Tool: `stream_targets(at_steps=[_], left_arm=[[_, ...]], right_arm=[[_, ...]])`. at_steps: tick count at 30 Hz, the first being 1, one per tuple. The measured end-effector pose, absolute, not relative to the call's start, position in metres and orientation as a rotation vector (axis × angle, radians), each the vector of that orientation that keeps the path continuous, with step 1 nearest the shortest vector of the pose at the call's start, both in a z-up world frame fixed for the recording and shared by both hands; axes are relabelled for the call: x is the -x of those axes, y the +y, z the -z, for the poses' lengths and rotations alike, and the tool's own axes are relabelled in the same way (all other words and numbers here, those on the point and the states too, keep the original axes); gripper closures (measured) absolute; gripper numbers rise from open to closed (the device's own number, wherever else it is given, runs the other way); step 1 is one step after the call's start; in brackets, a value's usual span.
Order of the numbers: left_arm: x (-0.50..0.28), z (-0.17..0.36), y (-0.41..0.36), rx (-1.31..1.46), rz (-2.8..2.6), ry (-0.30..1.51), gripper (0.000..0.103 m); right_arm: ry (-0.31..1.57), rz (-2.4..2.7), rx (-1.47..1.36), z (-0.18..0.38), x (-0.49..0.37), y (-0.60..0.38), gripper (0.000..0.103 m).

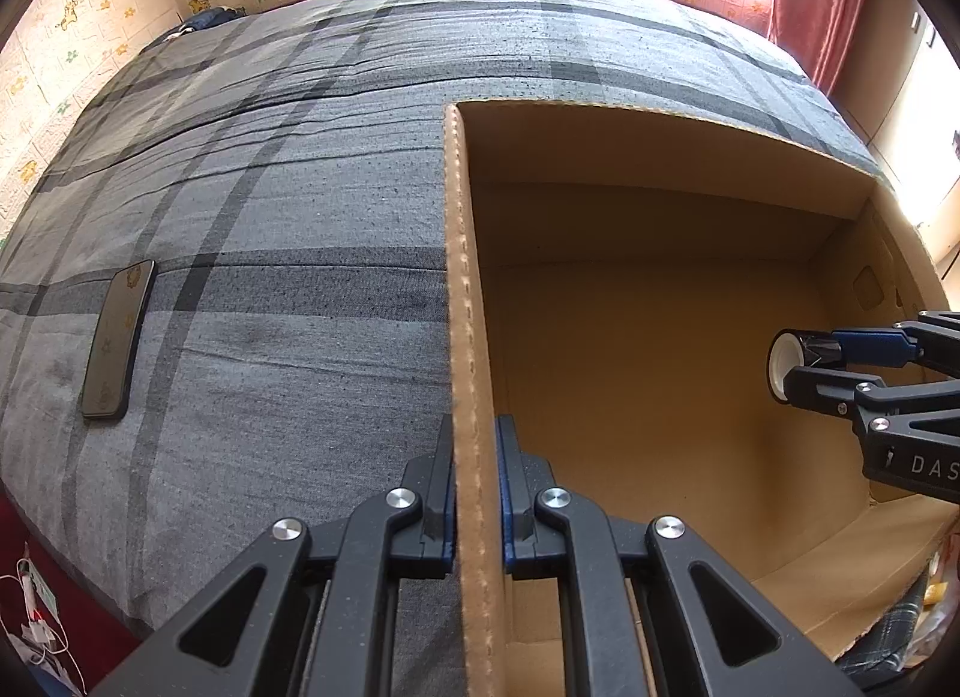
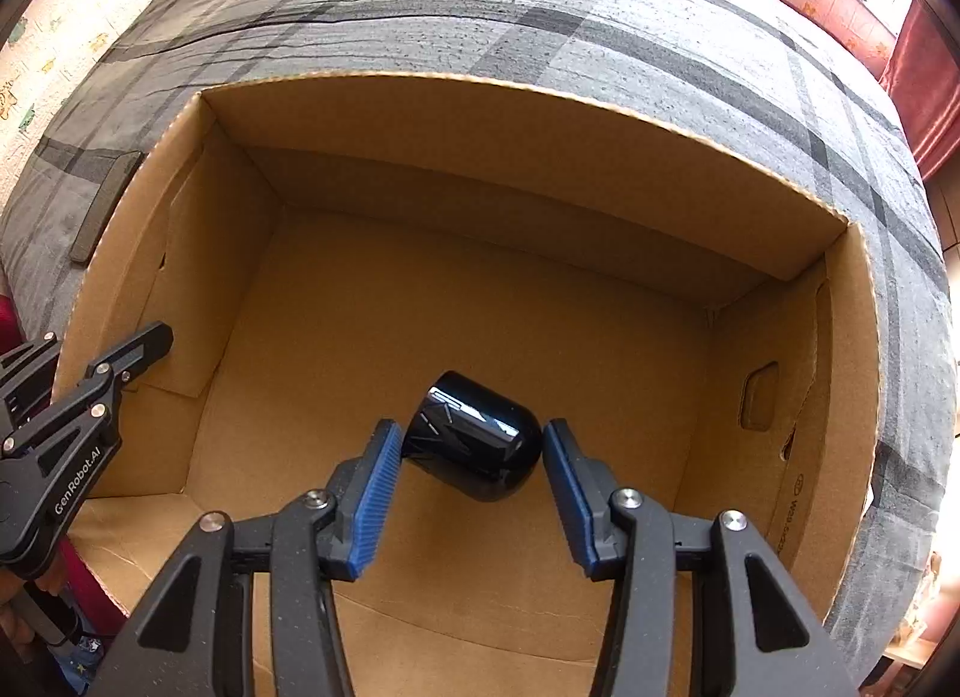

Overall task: Organize rigid objects
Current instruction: 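Carry the black object into the box and release it with the right gripper, then move the right gripper back to the light-blue OSM tube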

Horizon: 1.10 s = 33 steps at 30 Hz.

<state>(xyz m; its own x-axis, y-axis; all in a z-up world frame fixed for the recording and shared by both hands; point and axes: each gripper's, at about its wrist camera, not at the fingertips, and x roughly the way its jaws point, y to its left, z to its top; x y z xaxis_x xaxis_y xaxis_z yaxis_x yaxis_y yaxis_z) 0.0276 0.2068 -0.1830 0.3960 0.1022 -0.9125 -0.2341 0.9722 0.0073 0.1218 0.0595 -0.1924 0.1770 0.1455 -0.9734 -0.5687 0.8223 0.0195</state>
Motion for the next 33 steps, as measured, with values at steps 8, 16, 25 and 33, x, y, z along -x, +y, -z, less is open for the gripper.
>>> stream_targets(at_steps=[8,16,25,33], left_arm=[[-0.028,0.183,0.206,0.122,-0.218,1.146,0.092],[-0.028,0.184,0.205,0.119,-0.222,1.149,0.092],[-0.029,0.186,0.205,0.121,-0.226,1.155,0.093],[-0.028,0.186,0.205,0.118,-0.227,1.153,0.093]], right_arm=[[1.244,-0.526,0.388,0.181,-0.119,0.059,0.010],[1.172,-0.536,0.353,0.149,-0.111,0.055,0.000],[1.111,-0.471,0.299,0.099,-0.109,0.011,0.000],[1.096,-0.346,0.269,0.078,-0.126,-0.063,0.000]])
